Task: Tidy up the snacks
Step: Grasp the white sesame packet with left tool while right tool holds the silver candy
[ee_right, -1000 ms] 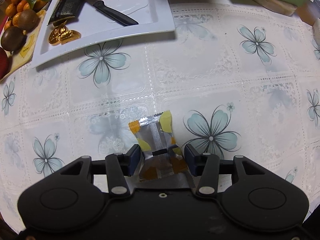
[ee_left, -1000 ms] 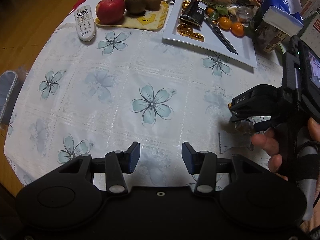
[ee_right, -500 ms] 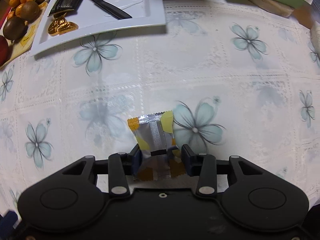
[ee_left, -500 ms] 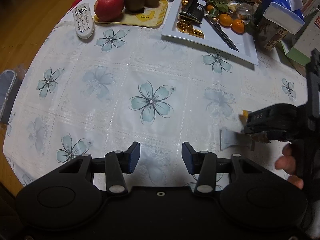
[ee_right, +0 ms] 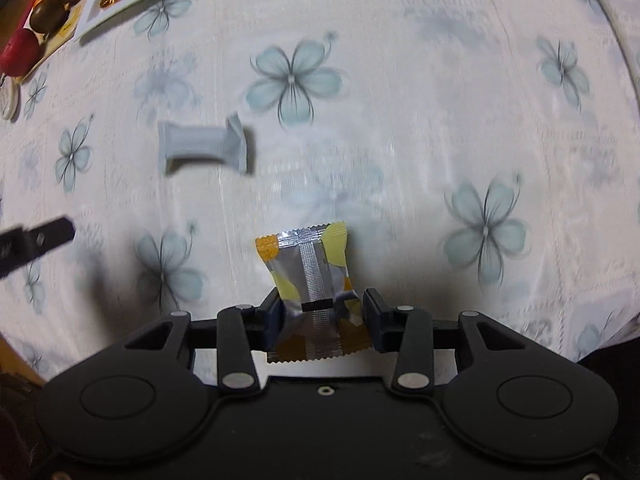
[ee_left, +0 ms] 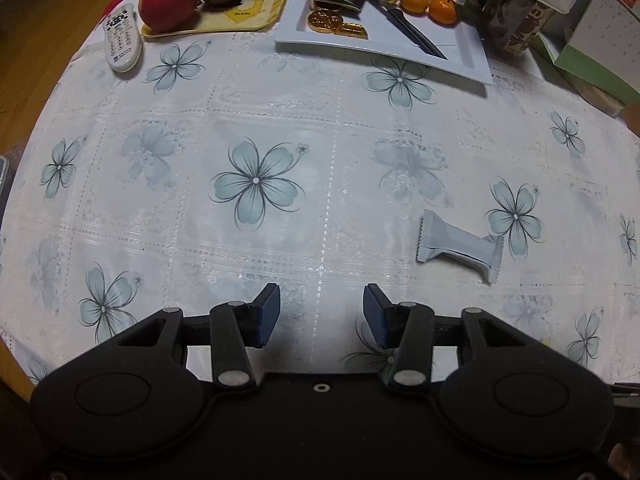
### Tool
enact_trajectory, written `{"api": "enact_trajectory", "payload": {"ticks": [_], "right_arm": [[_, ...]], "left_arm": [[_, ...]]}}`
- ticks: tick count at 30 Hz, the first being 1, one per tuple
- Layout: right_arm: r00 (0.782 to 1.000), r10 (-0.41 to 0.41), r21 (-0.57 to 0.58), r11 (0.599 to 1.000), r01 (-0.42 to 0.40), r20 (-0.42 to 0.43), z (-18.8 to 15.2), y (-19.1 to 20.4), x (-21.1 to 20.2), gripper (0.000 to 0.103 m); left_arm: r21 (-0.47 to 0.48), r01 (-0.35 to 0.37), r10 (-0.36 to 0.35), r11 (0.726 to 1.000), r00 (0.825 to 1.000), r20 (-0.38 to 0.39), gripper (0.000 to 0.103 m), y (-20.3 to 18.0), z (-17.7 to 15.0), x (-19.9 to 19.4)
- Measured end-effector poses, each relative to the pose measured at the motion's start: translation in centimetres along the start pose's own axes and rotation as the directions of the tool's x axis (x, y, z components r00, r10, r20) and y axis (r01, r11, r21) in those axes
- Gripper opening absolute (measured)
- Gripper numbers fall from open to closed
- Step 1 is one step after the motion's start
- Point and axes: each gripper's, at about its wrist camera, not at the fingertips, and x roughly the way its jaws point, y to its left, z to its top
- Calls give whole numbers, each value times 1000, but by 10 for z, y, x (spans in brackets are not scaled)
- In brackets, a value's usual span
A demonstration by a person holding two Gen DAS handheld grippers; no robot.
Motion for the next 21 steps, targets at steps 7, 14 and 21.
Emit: {"api": "enact_trajectory", "payload": {"ticks": [7,14,21], "right_arm": [[999,-50,15,999,50,6,-6,-7,0,43],[999,35,39,999,-33,-39,4,-19,-10,43],[997,70,91,994,-67,-30,9,-34,-21,43]], "left_arm": [[26,-6,6,1000,1000,12,54,-18,-5,13],[65,-12,10,998,999,39,54,-43,5,20],[81,-26,22,996,999,46,54,-84,48,30]]}}
